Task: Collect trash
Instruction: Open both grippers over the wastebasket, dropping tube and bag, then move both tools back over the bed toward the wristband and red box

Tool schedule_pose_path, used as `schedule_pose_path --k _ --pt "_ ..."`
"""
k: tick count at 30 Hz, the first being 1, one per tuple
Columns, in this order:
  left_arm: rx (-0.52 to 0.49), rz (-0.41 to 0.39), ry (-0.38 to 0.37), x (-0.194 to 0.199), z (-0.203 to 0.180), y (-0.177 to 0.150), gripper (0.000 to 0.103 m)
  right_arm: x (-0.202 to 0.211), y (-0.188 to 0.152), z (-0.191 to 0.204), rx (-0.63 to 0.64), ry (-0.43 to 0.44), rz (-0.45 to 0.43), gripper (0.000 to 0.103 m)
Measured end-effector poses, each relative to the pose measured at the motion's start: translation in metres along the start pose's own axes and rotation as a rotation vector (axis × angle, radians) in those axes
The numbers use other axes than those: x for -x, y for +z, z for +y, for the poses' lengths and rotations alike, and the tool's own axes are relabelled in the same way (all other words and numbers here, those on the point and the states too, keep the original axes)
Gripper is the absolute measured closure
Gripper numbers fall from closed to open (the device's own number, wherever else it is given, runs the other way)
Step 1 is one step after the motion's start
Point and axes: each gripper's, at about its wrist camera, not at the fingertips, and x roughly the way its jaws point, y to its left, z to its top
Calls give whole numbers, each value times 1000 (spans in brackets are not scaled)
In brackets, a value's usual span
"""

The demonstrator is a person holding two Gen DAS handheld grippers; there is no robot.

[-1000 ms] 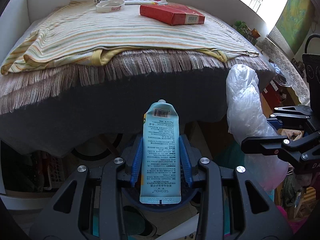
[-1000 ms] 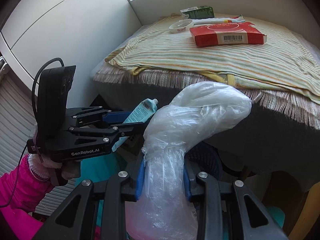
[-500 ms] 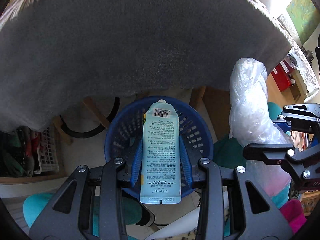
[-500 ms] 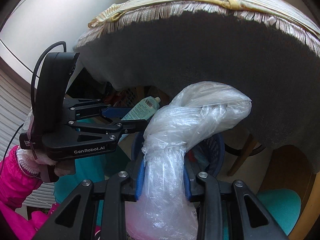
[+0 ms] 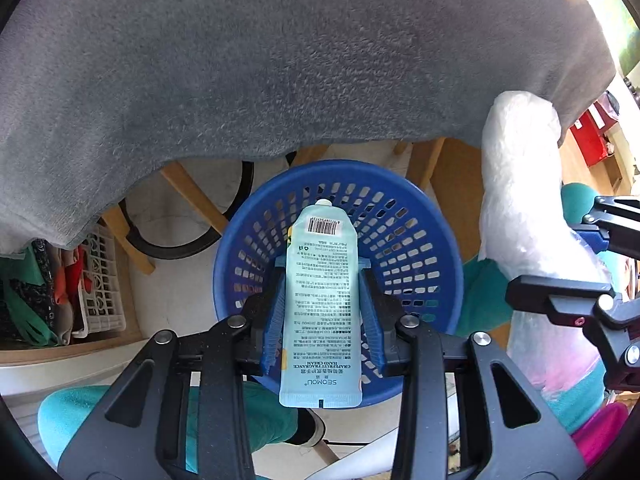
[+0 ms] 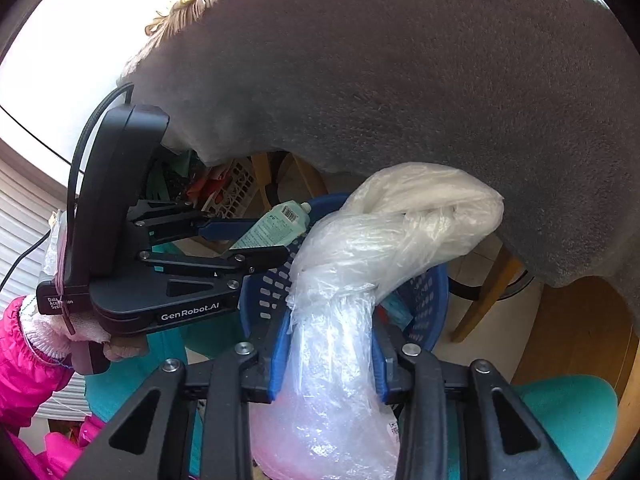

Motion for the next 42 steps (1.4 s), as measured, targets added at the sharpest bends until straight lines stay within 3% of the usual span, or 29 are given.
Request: schedule_pose_path --k 5,8,15,19,27,37,40,42 --pt "0 2 21 -2 4 3 67 -4 3 -4 -9 -12 -2 59" --pt "2 6 31 -5 10 3 65 -3 3 -5 -14 -26 -15 41" --pt "-26 -21 45 1 5 3 43 4 7 -10 -18 -48 -23 28" --pt "-33 -32 45 6 3 5 43 10 9 -13 -19 -59 -39 20" --pt "-44 -85 39 25 8 10 43 32 11 -12 10 -97 -89 18" --pt "-104 -227 35 88 7 29 43 84 26 -17 30 -107 -175 18" --pt "-116 -274 41 111 10 40 43 105 31 -20 35 -116 -220 6" --pt "-117 -303 45 124 11 47 43 119 33 -20 35 -116 -267 4"
